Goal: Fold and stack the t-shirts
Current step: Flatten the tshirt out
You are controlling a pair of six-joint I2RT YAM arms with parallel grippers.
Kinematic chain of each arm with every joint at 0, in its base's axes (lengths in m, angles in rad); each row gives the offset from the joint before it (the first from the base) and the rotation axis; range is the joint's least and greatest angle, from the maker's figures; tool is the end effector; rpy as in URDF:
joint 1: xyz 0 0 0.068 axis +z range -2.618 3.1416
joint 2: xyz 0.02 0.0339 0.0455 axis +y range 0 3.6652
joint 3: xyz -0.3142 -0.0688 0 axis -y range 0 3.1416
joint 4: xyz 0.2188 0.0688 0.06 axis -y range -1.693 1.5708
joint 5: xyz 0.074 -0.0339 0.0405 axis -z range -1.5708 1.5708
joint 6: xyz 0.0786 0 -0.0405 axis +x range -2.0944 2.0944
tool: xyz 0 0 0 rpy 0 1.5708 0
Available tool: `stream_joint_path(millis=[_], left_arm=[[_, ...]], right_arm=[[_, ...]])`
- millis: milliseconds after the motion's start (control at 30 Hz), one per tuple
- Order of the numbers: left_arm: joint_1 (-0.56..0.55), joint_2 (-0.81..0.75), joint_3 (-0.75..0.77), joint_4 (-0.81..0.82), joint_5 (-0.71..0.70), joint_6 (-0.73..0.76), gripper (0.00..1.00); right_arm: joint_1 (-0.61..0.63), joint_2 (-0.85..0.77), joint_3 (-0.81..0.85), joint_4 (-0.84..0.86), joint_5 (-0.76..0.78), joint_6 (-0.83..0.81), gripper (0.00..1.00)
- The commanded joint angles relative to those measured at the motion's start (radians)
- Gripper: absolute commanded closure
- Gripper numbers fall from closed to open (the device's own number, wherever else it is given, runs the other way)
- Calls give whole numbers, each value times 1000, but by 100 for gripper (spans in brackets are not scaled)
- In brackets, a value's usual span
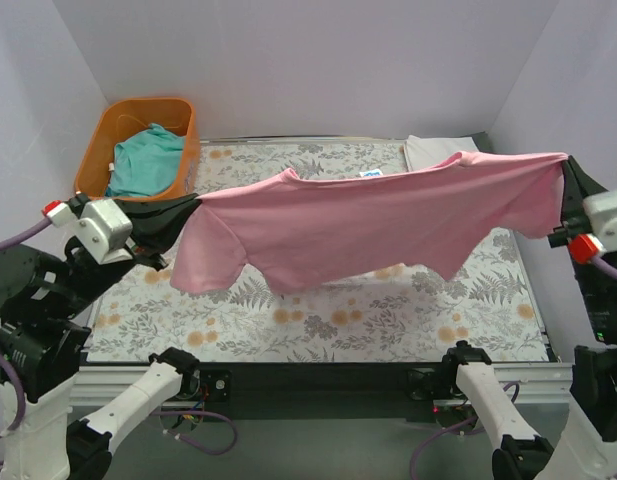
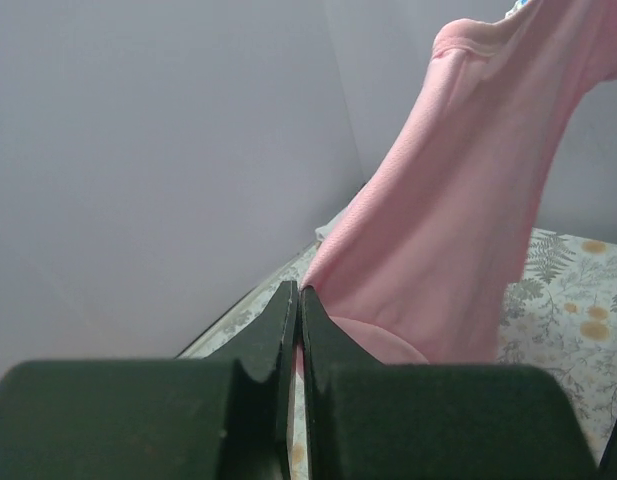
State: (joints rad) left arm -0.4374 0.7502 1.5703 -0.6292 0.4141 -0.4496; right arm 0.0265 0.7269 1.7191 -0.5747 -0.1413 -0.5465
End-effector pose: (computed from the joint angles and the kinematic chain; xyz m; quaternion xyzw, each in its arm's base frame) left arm 0.0218 -0.0451 0.5563 0.1548 0.6239 -0.4421 0.6256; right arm -0.0069 0.0109 0.5999 -0.2105 0.5050 -0.1778 0.8180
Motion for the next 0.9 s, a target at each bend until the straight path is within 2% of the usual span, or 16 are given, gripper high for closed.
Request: stream_joint_path(millis=[0,133,233,433,567,633,733,867], left_arm=[[11,15,53,-79,-18,2,100],[11,41,48,-53,-92,-6,100],[11,67,4,-21,-156,-1,100],[9,179,-199,83,-293,11,100],[12,273,-358,253,-357,41,100],[22,369,-423,357,-374,48,100],[75,541,-446,466,-351,35,100],[149,770,-402,551,-360,14,100]], right_arm=[[-5,12,82,-13,23,42,99],[-7,16,16,12,-10,40,99],[-5,25,-134,108,-18,30,99],[-5,150,-366,324,-35,19,99],[-4,309,-475,475,-79,7,99],[-5,373,-507,556,-118,7,99],[4,532,-547,679,-141,0,99],[36,840,-480,782,-138,-10,99]])
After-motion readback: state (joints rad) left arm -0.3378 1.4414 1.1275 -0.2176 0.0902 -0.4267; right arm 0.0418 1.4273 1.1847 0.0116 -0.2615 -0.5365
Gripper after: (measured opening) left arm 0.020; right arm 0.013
